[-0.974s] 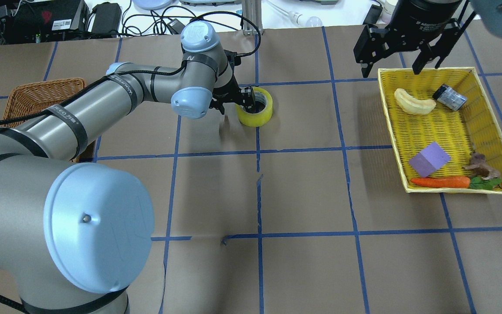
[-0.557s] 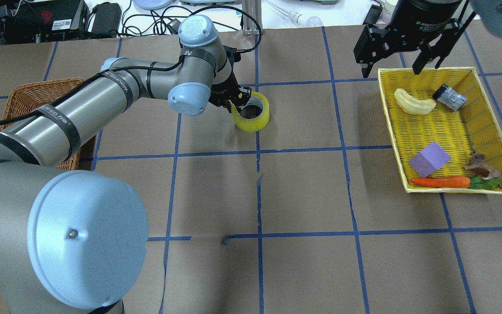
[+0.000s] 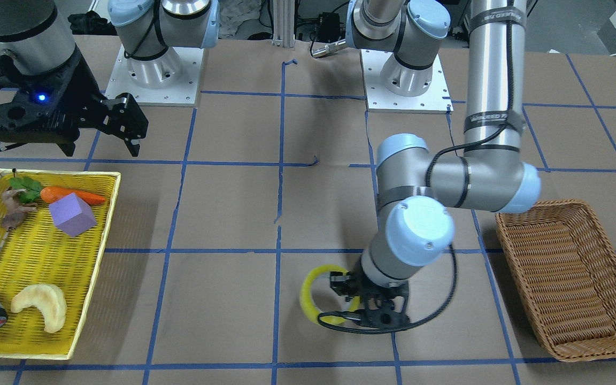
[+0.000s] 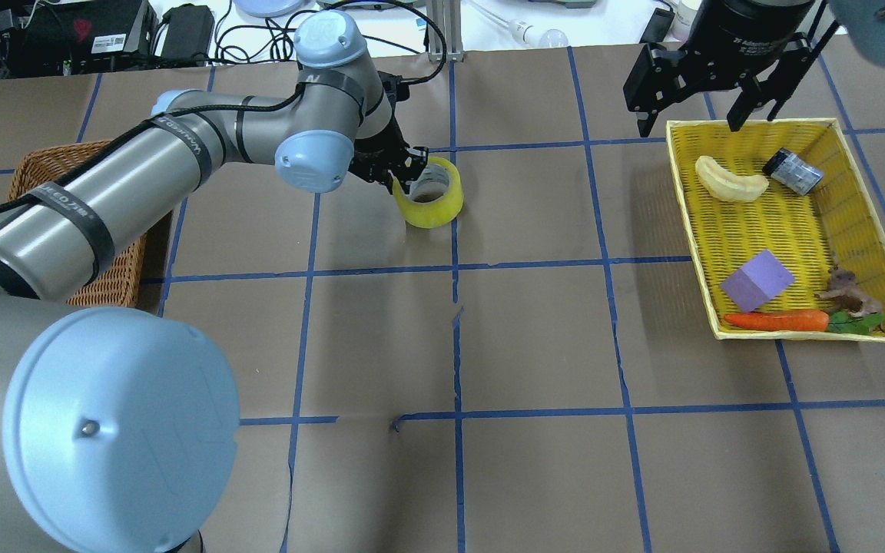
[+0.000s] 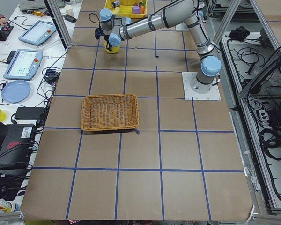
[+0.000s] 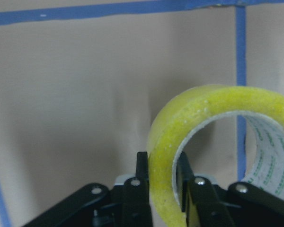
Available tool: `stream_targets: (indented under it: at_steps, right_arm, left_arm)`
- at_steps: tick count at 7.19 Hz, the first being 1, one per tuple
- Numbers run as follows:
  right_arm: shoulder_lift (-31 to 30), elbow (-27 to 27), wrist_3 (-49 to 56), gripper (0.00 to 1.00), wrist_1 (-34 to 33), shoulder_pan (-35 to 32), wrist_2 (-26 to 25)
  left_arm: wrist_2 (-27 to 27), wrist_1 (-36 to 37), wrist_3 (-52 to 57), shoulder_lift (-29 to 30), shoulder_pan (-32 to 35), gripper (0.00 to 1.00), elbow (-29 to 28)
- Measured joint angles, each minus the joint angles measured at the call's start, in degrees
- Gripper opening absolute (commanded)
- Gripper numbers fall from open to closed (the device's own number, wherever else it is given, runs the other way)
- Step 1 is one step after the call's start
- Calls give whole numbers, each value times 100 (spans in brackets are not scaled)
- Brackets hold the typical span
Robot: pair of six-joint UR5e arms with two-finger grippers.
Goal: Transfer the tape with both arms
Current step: 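Carry the tape roll with the left gripper into the wicker basket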
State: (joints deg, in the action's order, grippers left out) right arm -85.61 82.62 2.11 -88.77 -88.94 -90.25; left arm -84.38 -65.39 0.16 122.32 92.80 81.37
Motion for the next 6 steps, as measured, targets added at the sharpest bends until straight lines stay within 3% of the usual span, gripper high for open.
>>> stream_targets:
  at_steps: [3, 6]
  right_arm:
    - [-5, 0, 2, 100, 0, 0, 1]
    - [-8, 11, 0, 100, -6, 0, 6]
  left_arm:
    - [-521, -862, 1488, -722, -1518, 0, 45]
    - [-704, -980, 3710, -900, -3282, 0, 298]
